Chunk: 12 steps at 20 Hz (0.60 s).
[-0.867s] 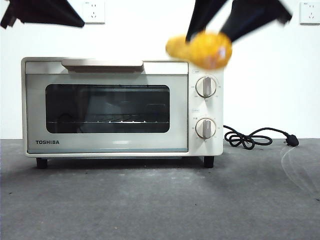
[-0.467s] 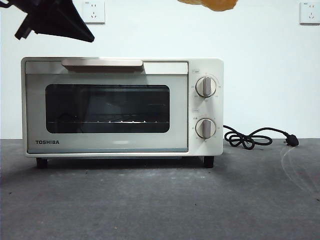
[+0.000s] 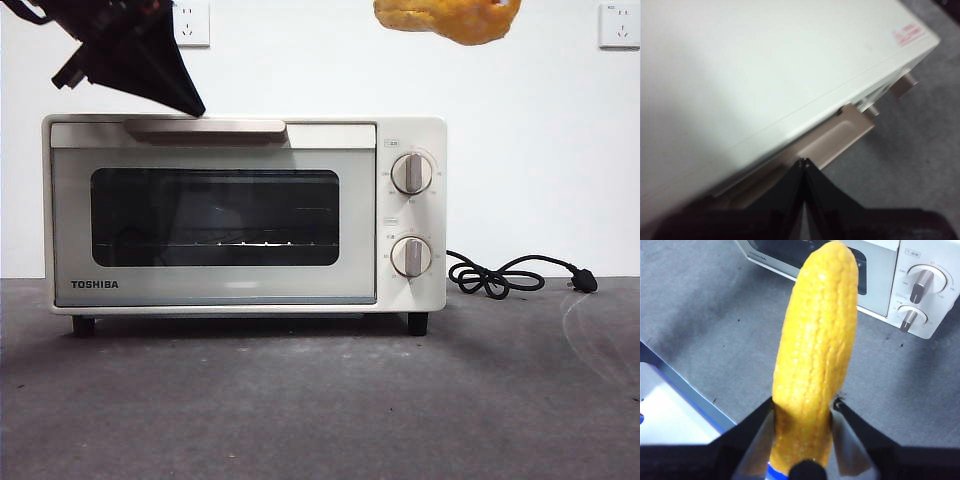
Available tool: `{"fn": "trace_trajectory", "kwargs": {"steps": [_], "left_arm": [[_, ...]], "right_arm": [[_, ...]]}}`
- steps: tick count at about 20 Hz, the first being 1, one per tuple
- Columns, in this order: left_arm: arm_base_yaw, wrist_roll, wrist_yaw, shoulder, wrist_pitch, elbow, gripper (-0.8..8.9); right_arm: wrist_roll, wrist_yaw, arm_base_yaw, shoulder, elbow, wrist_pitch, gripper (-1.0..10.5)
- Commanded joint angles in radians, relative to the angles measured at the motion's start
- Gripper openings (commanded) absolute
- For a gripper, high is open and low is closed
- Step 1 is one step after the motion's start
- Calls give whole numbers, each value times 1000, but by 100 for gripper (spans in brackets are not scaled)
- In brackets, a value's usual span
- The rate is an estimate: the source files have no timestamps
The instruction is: Take the corn from the table,put the corn in the oven
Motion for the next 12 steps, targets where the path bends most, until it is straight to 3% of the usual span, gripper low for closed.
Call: {"fn": "trace_trajectory", "kwargs": {"steps": [1,12], "left_arm": [[-13,45,-54,19,-13,2,-6],[-23,79,-88,35,-172,2,-6]], "right_arm": [[-4,1,2,1,2,2,-11],[-12,1,2,2,2,3,-11]]}}
